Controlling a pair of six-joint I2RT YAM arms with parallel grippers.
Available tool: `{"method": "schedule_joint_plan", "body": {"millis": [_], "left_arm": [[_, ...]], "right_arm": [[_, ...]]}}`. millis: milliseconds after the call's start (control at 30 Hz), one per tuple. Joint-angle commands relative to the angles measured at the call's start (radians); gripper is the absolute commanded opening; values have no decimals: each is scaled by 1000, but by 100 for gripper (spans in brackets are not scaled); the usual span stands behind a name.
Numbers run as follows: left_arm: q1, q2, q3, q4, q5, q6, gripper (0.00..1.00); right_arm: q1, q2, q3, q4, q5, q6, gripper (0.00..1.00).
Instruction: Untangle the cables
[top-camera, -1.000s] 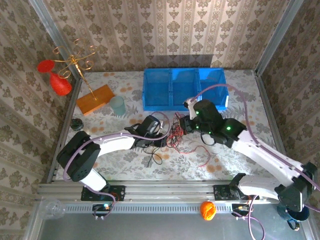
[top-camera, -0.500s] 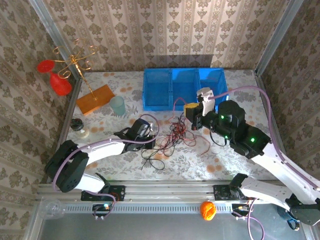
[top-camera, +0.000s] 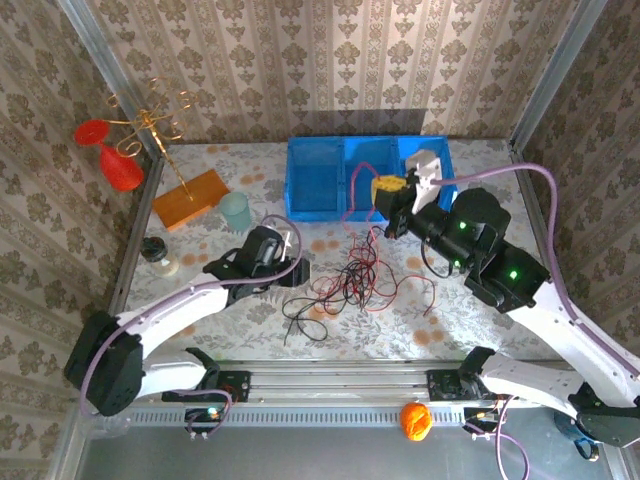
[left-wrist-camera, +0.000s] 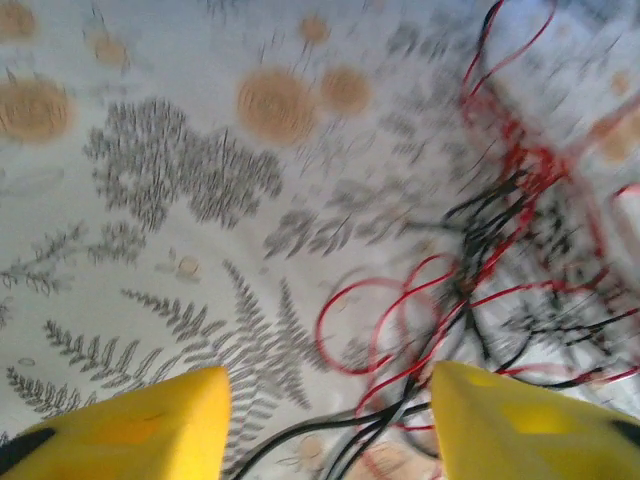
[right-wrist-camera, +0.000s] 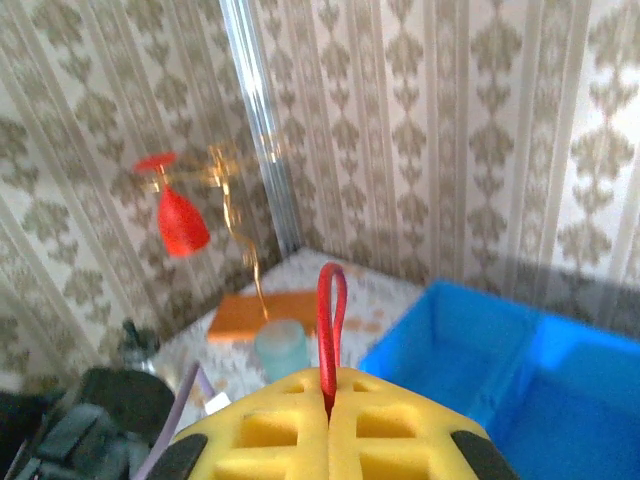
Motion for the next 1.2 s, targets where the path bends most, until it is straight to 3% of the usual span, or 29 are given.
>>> {"method": "schedule_joint_plan", "body": {"millis": [0, 200, 500, 1167], "left_arm": [[4, -72, 79, -45, -10, 56, 63], [2, -121, 79, -20, 17, 41, 65], [2, -162, 12, -31, -25, -7, 65], [32, -300, -104, -95, -83, -57, 64]], "right_arm": [[1, 28, 96, 122, -15, -55, 0], [3, 101, 238, 185, -11, -100, 0], [-15, 320, 451, 144, 97, -189, 0], [-285, 760, 735, 104, 48, -83, 0]]}}
